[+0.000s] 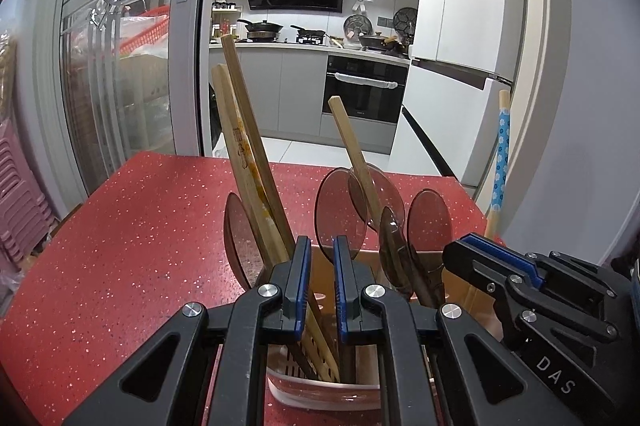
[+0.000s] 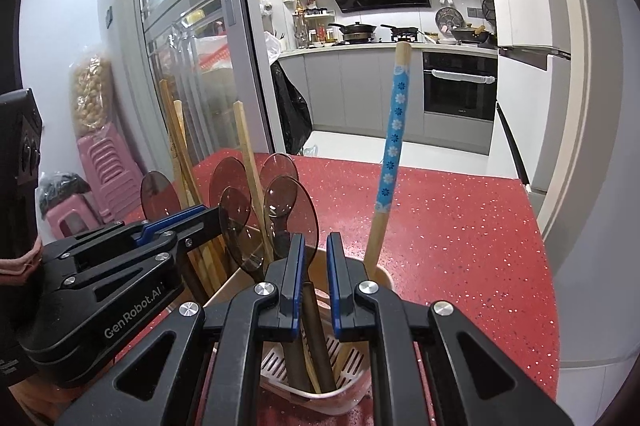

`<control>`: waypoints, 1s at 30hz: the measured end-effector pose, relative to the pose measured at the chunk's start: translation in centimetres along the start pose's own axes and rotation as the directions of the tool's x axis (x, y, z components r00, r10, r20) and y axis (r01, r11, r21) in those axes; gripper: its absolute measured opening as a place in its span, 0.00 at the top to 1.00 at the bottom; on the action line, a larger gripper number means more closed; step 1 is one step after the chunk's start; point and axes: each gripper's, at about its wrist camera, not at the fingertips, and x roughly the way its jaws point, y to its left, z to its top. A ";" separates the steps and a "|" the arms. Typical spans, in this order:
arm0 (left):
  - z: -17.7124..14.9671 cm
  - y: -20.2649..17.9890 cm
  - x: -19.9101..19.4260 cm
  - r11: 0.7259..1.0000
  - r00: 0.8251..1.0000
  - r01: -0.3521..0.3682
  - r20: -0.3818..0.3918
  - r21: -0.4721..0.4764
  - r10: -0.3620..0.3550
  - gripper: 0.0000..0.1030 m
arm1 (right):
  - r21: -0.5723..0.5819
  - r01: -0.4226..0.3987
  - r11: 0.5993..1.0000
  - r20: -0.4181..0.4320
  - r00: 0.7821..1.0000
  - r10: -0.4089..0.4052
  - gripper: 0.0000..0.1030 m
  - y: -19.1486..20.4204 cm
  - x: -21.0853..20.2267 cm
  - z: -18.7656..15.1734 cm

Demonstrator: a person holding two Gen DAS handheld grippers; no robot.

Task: Organize utensils
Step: 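Lower both spoons handle-first into the holder slots with both tools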

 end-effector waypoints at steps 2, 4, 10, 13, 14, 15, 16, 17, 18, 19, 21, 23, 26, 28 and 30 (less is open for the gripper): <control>-0.1 -0.1 0.0 1.000 1.000 0.002 -0.008 0.001 -0.002 0.64 | 0.002 -0.005 1.000 -0.005 1.000 0.005 0.89 0.0 0.1 -0.1; -0.2 -0.1 0.1 1.000 1.000 0.004 -0.016 0.003 -0.004 0.64 | 0.008 -0.012 1.000 -0.016 1.000 0.012 0.89 0.0 0.2 -0.1; 0.0 0.2 0.2 1.000 1.000 0.002 -0.026 0.006 -0.002 0.64 | 0.013 -0.020 1.000 -0.036 0.999 0.020 0.88 0.0 0.2 -0.3; 0.1 0.3 0.2 1.000 1.000 0.006 -0.025 0.003 -0.006 0.64 | 0.022 -0.028 0.999 -0.046 0.999 0.029 0.88 -0.1 0.2 -0.3; 0.1 0.3 0.2 1.000 1.000 0.006 -0.024 0.004 -0.006 0.64 | 0.028 -0.033 0.999 -0.051 0.998 0.034 0.87 -0.1 0.3 -0.2; 0.1 0.3 0.1 1.000 1.000 0.006 -0.025 0.004 -0.006 0.64 | 0.037 -0.039 0.999 -0.057 0.998 0.041 0.87 -0.1 0.3 -0.2; 0.1 0.3 0.1 1.000 1.000 0.007 -0.025 0.003 -0.007 0.64 | 0.043 -0.041 0.998 -0.059 0.997 0.043 0.85 -0.1 0.3 0.0; 0.1 0.3 0.1 1.000 1.000 0.008 -0.026 0.001 -0.008 0.64 | 0.048 -0.043 0.998 -0.061 0.997 0.046 0.84 -0.1 0.2 0.0; 0.0 0.4 0.1 1.000 1.000 0.009 -0.027 -0.001 -0.009 0.64 | 0.052 -0.045 0.998 -0.063 0.997 0.048 0.83 0.0 0.2 0.0; 0.1 0.4 0.1 1.000 1.000 0.010 -0.027 -0.003 -0.010 0.64 | 0.055 -0.046 0.997 -0.064 0.997 0.050 0.80 0.0 0.1 0.0; 0.1 0.6 0.0 1.000 1.000 0.009 -0.025 -0.005 -0.009 0.64 | 0.057 -0.048 0.997 -0.066 0.996 0.052 0.77 0.2 -0.1 0.0; 0.2 0.8 -0.2 1.000 1.000 0.007 -0.020 -0.008 -0.007 0.64 | 0.055 -0.049 0.997 -0.064 0.997 0.053 0.74 0.4 -0.3 0.1; 0.1 1.0 -0.6 1.000 1.000 0.000 -0.010 -0.010 0.000 0.64 | 0.051 -0.048 0.998 -0.060 0.997 0.051 0.73 0.7 -0.7 0.2; 0.0 1.1 -0.9 1.000 1.000 -0.006 -0.001 -0.005 0.006 0.64 | 0.054 -0.043 0.998 -0.061 0.997 0.047 0.72 0.9 -0.9 0.3; 0.0 1.2 -1.2 1.000 1.000 -0.010 0.010 0.002 0.010 0.64 | 0.057 -0.040 0.998 -0.062 0.997 0.043 0.72 0.9 -1.2 0.2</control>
